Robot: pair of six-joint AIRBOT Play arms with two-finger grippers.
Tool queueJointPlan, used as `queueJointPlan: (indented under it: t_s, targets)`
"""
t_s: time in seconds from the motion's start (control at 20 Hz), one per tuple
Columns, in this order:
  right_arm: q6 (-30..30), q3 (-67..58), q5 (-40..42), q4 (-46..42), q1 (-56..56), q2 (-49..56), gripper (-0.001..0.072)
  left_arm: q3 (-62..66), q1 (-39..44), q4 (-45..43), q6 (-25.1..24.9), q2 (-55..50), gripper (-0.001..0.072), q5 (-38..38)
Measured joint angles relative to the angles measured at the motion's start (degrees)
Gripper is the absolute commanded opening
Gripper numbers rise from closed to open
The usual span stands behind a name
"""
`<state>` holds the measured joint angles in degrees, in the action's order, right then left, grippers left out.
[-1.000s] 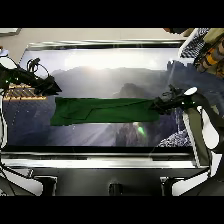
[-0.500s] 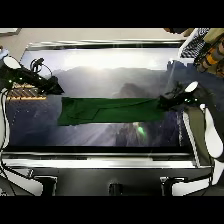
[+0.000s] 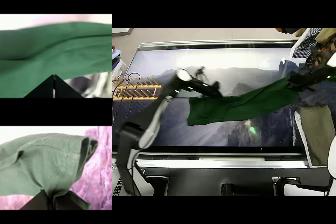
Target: Fold the clothes and pants, and hang the long-sleeved shirts on hangers.
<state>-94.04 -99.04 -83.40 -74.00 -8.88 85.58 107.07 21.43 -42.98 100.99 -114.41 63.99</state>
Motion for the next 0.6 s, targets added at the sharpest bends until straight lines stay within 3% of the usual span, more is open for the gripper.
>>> queueJointPlan:
  t_s: [0.3,0.6]
  targets:
    - [-2.91,-5.88,-6.25,-0.48,0.11,-4.13,0.0034,0.00,15.17,11.19,4.96,-6.64,0.0015,-17.38]
    - [-4.63,-6.91,-10.69,-0.61,0.11,-7.78,0.0034,0.00,22.25,19.96,9.20,-10.51,0.0016,-29.73]
